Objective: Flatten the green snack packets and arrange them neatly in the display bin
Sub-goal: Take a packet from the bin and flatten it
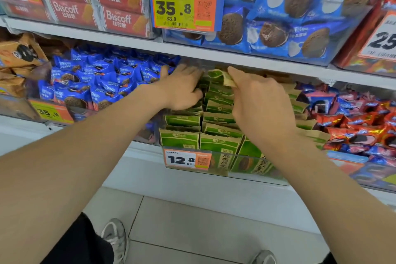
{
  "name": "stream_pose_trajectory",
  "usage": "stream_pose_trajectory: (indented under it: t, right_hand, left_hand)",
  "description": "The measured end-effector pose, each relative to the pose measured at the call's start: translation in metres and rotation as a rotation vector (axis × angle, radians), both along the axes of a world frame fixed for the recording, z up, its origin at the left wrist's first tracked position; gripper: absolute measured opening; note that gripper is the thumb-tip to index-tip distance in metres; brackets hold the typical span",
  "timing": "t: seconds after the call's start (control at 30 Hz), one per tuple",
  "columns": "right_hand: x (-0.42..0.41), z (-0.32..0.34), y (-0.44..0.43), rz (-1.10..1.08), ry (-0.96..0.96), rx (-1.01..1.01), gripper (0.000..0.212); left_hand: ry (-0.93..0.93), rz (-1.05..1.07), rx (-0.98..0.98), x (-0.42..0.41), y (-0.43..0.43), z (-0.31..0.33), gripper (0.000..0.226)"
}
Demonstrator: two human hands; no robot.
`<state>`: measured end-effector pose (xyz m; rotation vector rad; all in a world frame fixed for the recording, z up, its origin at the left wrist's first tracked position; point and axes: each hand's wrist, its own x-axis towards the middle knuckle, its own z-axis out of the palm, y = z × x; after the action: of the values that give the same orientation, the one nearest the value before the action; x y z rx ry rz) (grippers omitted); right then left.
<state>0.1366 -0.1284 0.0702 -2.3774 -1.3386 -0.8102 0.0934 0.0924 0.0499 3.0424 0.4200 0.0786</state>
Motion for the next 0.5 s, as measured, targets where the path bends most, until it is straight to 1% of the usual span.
stream_pose_trajectory:
  t: [0.03, 0.1, 0.17, 0.27, 0.33, 0.4, 0.43, 0.5]
  right_hand:
    - [0.001, -0.002, 0.001, -0.020, 0.036, -0.026, 0.053]
    - [0.001, -0.006, -0.002, -0.055, 0.076, -0.098, 0.055]
    - [0.002, -0.009, -0.004, -0.048, 0.041, -0.053, 0.058]
    - [0.001, -0.015, 0.005, 0.013, 0.001, 0.060, 0.063]
    - [-0.001, -0.018, 0.020, 0.057, -0.058, 0.036, 0.068]
    - [0.000, -0.016, 0.039, 0.080, -0.068, -0.042, 0.072]
    - [0.002, -0.013, 0.050, 0.067, -0.060, -0.098, 0.068]
    - [0.007, -0.008, 0.069, 0.030, -0.035, -0.208, 0.050]
  left_hand:
    - [0.044, 0.019, 0.027, 0.002, 0.003, -0.001, 0.065]
    - [0.118, 0.053, 0.035, 0.002, 0.008, -0.003, 0.058]
    - [0.156, 0.077, 0.016, -0.004, 0.011, -0.004, 0.051]
    - [0.152, 0.076, -0.028, -0.015, 0.011, -0.006, 0.052]
    - [0.143, 0.081, -0.046, -0.020, 0.007, -0.008, 0.054]
    - [0.142, 0.096, -0.037, -0.021, 0.003, -0.010, 0.056]
    - [0.145, 0.108, -0.030, -0.021, 0.002, -0.011, 0.057]
    - [0.138, 0.128, -0.036, -0.022, 0.001, -0.013, 0.058]
